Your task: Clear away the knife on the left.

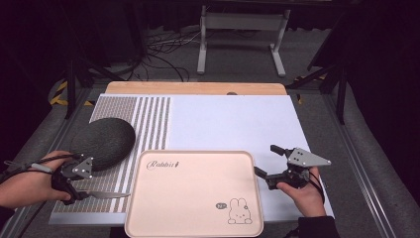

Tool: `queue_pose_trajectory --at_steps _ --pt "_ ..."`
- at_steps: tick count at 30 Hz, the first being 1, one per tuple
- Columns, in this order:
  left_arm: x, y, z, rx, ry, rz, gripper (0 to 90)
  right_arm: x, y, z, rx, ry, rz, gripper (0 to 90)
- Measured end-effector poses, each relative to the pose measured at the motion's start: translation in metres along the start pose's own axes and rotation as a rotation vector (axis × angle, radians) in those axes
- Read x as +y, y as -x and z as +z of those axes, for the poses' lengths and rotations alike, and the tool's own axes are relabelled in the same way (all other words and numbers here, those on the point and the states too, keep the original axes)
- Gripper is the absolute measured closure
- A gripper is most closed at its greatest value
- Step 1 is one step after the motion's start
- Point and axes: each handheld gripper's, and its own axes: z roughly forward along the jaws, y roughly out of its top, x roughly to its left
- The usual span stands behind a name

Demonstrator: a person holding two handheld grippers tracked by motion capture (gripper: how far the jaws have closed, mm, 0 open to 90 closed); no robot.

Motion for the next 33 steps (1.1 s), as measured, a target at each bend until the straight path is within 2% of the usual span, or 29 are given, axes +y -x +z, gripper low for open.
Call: queue_pose_trajectory --at_steps 4,6,8,9,11,13,14,17,19,20,24,26,28,30,31,33 --pt "-0.002 0.0 0.005 -0.012 -0.013 0.016 15.2 0.0 0.0 -0.001 0.0 0.007 0.001 4.5" --pt "-0.003 -0.001 0.009 -0.017 -0.018 0.039 15.4 0.0 0.0 -0.001 0.0 0.008 0.0 4.6" --pt "-0.004 -0.001 0.013 -0.035 -0.009 0.033 16.4 0.0 0.0 -0.001 0.001 0.007 0.001 4.7" --pt "-0.005 -0.001 0.014 -0.035 -0.018 0.032 16.4 0.0 0.0 -0.001 0.001 0.007 0.001 4.7" --pt "-0.005 -0.002 0.016 -0.018 -0.04 0.058 16.6 0.0 -0.001 0.0 0.007 0.005 0.004 5.5" --pt "-0.006 -0.002 0.017 -0.029 -0.052 0.049 22.2 0.0 -0.001 0.0 0.011 0.003 0.004 5.6" --pt "-0.007 -0.002 0.018 -0.049 -0.058 0.059 22.2 -0.001 -0.001 0.0 0.013 -0.002 0.003 5.6" --pt "-0.008 -0.003 0.02 -0.037 -0.08 0.099 25.8 -0.001 -0.001 0.001 0.018 -0.003 0.003 5.8" --pt "-0.009 -0.004 0.021 -0.033 -0.09 0.106 29.1 -0.001 -0.001 0.001 0.019 -0.003 0.004 5.8" --pt "-0.009 -0.005 0.021 -0.027 -0.11 0.127 29.1 -0.001 -0.002 0.001 0.021 -0.004 0.006 5.8" --pt "-0.009 -0.006 0.021 -0.06 -0.135 0.139 43.2 -0.002 -0.003 0.003 0.033 -0.007 0.007 6.1" --pt "-0.008 -0.006 0.021 -0.074 -0.136 0.167 46.9 -0.002 -0.003 0.003 0.034 -0.01 0.008 6.2" --pt "-0.006 -0.005 0.02 -0.085 -0.174 0.195 55.5 -0.002 -0.003 0.004 0.036 -0.011 0.006 6.3" --pt "-0.006 -0.005 0.02 -0.095 -0.206 0.203 64.0 -0.002 -0.003 0.004 0.042 -0.011 0.006 6.3" --pt "-0.006 -0.006 0.02 -0.116 -0.218 0.2 67.4 -0.002 -0.004 0.004 0.044 -0.011 0.006 6.3" --pt "-0.005 -0.006 0.021 -0.12 -0.214 0.212 72.1 -0.002 -0.004 0.004 0.045 -0.012 0.005 6.4"
